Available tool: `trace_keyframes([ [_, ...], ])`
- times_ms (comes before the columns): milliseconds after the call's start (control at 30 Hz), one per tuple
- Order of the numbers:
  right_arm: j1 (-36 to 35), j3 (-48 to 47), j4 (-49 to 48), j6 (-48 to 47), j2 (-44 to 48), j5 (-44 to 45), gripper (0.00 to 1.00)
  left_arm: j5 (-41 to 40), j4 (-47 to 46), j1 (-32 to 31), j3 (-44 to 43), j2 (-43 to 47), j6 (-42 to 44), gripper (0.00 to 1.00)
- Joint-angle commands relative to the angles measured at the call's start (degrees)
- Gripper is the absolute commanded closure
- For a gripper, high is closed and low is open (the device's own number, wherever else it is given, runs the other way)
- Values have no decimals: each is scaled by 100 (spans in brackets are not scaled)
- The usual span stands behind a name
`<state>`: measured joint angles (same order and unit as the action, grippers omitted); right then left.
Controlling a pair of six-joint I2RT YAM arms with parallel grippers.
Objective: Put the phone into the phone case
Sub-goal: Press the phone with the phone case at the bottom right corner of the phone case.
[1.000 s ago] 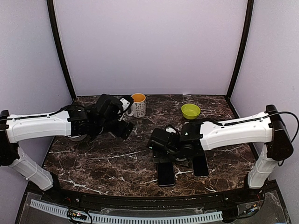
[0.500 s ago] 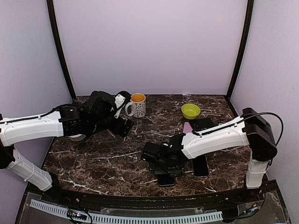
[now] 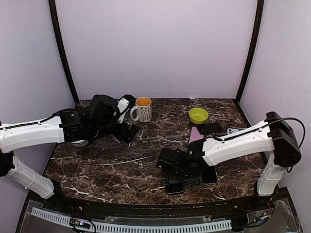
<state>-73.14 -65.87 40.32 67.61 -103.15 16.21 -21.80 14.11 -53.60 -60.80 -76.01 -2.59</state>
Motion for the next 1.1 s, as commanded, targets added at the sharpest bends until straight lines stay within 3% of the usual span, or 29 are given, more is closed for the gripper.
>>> trace_keyframes([
  [0,-52,555,-418,-165,715,-259,5,58,-127,16,76,153,66,1],
  [233,-48,1099,-914,-183,1116,-512,21,83,-141,16,93,106,75,1],
  [400,-33,1286,-897,-71,1189,-543,48,93,-138,11,94,104,87,1],
  [533,-33,1436,-888,14,1182,-648,62,76,-143,9,96,124,93,1],
  [933,-282,1604,-511,34,556,-997,88,107,-165,11,119,192,126,1],
  [1067,-357,1827,-587,103,458,-1108,92,97,-172,12,118,207,136,1],
])
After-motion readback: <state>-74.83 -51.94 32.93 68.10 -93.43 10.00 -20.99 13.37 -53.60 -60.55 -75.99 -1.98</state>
